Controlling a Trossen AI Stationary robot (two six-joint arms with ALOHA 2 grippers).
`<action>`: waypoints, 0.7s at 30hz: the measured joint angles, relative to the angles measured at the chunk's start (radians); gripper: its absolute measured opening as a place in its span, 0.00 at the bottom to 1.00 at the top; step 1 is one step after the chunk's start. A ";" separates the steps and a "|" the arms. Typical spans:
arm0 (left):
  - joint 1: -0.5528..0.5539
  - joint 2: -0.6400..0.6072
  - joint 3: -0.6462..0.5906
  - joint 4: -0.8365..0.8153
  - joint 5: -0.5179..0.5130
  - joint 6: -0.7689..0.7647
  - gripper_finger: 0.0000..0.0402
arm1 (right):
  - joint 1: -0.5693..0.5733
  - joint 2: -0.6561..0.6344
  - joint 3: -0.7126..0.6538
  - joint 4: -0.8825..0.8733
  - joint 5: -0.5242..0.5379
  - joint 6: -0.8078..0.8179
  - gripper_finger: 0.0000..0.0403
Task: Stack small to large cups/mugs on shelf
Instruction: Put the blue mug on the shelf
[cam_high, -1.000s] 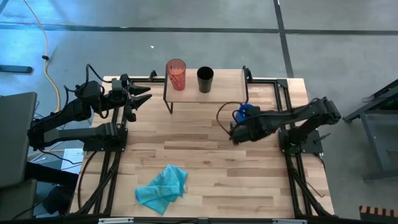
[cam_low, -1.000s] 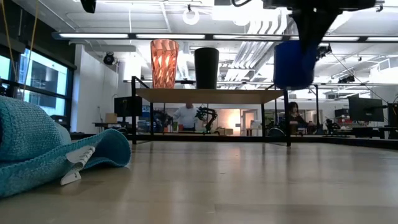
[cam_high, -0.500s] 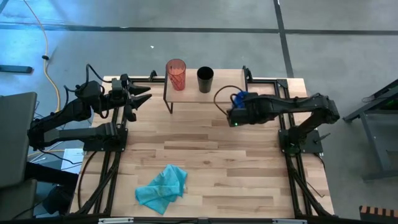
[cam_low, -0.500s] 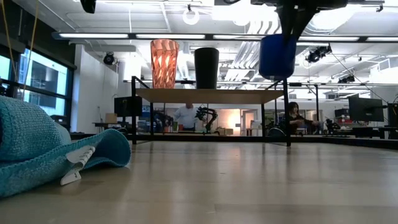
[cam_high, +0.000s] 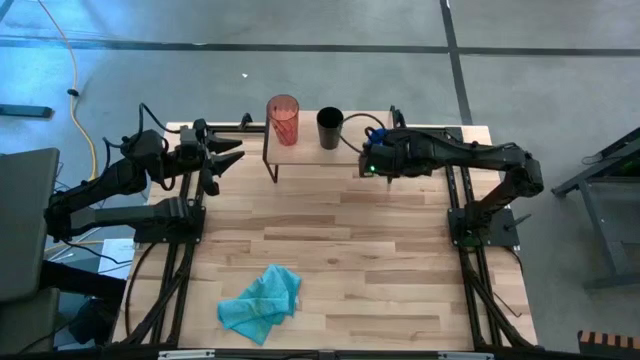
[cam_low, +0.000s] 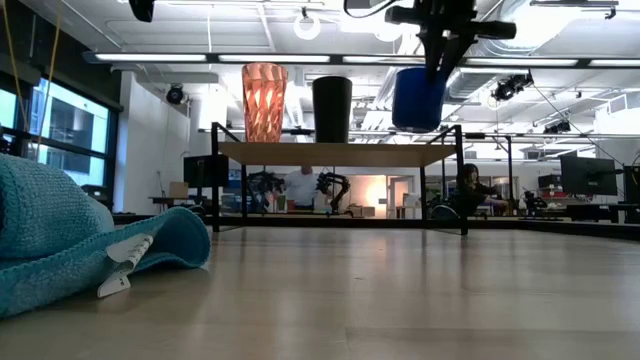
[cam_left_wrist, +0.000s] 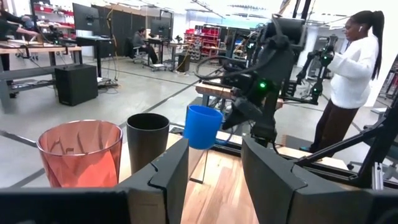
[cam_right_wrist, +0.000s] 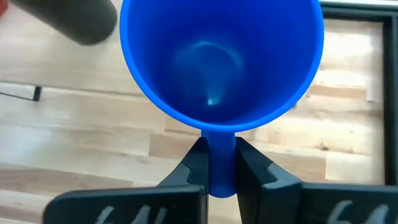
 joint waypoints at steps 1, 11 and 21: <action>0.000 0.000 0.000 -0.001 0.000 0.000 0.34 | -0.015 0.000 0.000 0.014 -0.004 -0.019 0.04; 0.000 0.000 0.000 -0.001 0.000 0.000 0.34 | -0.156 0.000 0.000 0.136 -0.067 -0.202 0.04; 0.000 0.000 0.000 -0.003 0.000 -0.019 0.34 | -0.247 0.004 0.000 0.232 -0.101 -0.325 0.04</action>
